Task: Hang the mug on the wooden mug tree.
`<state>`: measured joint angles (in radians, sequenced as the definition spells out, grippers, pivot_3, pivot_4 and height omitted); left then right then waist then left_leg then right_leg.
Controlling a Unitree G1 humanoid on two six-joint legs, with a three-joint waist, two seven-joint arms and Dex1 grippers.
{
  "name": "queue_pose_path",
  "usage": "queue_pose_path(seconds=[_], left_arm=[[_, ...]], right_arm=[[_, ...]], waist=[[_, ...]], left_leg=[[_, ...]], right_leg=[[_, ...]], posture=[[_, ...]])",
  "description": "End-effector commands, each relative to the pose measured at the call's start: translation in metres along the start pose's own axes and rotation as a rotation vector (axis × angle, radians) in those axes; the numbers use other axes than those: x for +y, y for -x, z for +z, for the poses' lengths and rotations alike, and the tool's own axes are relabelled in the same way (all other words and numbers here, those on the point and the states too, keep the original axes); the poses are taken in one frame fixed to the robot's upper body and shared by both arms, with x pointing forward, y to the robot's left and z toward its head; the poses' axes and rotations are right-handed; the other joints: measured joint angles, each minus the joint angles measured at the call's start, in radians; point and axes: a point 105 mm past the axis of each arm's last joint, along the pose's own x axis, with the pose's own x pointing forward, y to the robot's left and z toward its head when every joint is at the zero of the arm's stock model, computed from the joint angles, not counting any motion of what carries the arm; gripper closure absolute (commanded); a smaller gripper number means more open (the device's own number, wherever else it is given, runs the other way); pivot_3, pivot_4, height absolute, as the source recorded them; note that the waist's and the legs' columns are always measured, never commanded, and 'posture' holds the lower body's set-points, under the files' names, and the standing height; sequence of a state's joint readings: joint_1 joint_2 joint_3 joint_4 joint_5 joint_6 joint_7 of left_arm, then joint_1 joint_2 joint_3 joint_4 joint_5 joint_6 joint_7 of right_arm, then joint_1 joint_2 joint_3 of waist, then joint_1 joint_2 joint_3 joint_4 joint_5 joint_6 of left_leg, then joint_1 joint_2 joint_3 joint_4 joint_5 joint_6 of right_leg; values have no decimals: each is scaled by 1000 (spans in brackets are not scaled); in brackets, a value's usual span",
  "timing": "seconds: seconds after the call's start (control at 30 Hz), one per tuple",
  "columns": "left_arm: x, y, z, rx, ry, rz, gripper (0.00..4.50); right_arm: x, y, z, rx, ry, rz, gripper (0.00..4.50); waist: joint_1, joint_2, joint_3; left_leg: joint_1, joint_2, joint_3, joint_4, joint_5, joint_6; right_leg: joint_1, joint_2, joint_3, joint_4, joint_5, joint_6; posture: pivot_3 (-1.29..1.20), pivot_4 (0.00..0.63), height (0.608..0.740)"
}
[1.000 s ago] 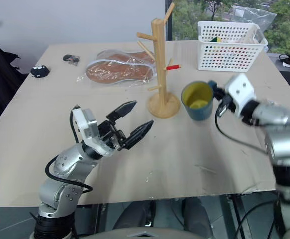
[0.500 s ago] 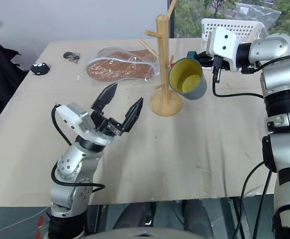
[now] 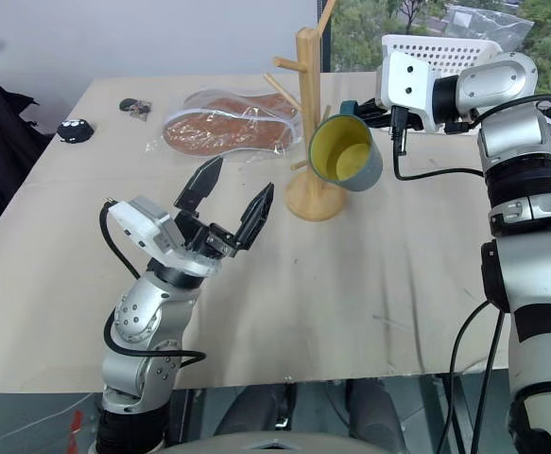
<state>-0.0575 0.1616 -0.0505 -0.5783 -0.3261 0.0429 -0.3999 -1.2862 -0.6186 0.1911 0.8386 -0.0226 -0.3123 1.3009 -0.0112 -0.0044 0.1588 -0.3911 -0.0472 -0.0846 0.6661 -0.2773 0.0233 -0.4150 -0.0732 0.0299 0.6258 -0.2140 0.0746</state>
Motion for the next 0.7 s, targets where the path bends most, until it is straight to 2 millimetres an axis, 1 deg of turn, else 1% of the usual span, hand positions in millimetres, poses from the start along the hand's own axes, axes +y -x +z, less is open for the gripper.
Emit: queue_pose_path(seconds=[0.03, 0.1, 0.13, 0.2, 0.23, 0.27, 0.3, 0.4, 0.47, 0.53, 0.6, 0.63, 0.7], left_arm=[[-4, -4, 10, -44, -9, -30, 0], [-4, -5, 11, -44, -10, -33, 0], [-4, -6, 11, -44, -11, -35, 0], [-4, -6, 12, -44, -11, -37, 0], [-4, -6, 12, -44, -11, -38, 0], [-5, -7, 12, -43, -10, -40, 0], [-5, -7, 12, -43, -9, -41, 0], [-6, -7, 13, -38, -7, -47, 0], [-6, -6, 12, -28, -7, -51, 0], [-5, -3, 8, 5, -10, -53, 0], [-3, 4, -3, 75, 4, -55, 0], [-1, 9, -10, 120, 12, -56, 0], [4, 24, -28, 232, 14, -44, 0]], right_arm=[[-18, 5, 13, -1, 50, -62, 4465], [-18, 4, 12, 4, 49, -60, 4465], [-18, 4, 12, 6, 48, -58, 4046], [-18, 5, 11, 11, 45, -59, 3648], [-20, 6, 10, 15, 41, -71, 3222], [-22, 8, 10, 19, 36, -83, 2666], [-24, 11, 8, 25, 30, -94, 2298], [-29, 21, 3, 33, -7, -136, 758], [-30, 28, -1, 37, -33, -161, 27], [-27, 37, -8, 30, -79, -183, 27], [-17, 42, -15, -16, -169, -207, 27], [-10, 44, -17, -45, -221, -211, 27], [13, 43, -19, -146, -377, -233, 27]], waist=[[0, 0, 0], [-1, 0, 0], [-1, 0, 0], [-1, 0, 0], [-1, 0, 0], [-1, 0, 0], [-1, 0, 0], [0, 0, 0], [0, 0, 0], [1, 0, 0], [2, 0, 0], [1, 0, 0], [1, 0, -1]], left_leg=[[0, 0, 0, 0, 0, 0], [0, 0, 0, 0, 0, 0], [0, 0, 0, 0, 0, 0], [0, 0, 0, 0, 0, 0], [0, 0, 0, 0, 0, 0], [0, 0, 0, 0, 0, 0], [0, 0, 0, 0, 0, 0], [0, 0, 0, 0, 0, 0], [0, 0, 0, 0, 0, 0], [0, 0, 0, 0, 0, 0], [-1, 0, -1, 0, 0, 0], [-1, 0, -1, 0, 0, 0], [-1, 0, -1, -1, 0, 0]], right_leg=[[0, 0, 0, 0, 0, 0], [0, 0, 0, 0, 0, 0], [0, 0, 0, 0, 0, 0], [0, 0, 0, 0, 0, 0], [0, 0, 0, 0, 0, 0], [0, 0, 0, 0, 0, 0], [0, 0, 0, 0, 0, 0], [0, 0, 0, 0, 0, 0], [0, 0, 0, 0, 0, 0], [0, 0, 0, 0, 0, 0], [0, 0, 0, 0, 0, 0], [0, 0, -1, 0, 0, 0], [0, 0, 0, 0, 0, 0]], posture=[[0, 150, 740], [0, 150, 740], [0, 150, 740], [0, 150, 740], [0, 150, 740], [0, 150, 740], [0, 150, 740], [0, 150, 740], [0, 150, 740], [0, 150, 740], [0, 150, 740], [0, 150, 740], [0, 150, 740]])
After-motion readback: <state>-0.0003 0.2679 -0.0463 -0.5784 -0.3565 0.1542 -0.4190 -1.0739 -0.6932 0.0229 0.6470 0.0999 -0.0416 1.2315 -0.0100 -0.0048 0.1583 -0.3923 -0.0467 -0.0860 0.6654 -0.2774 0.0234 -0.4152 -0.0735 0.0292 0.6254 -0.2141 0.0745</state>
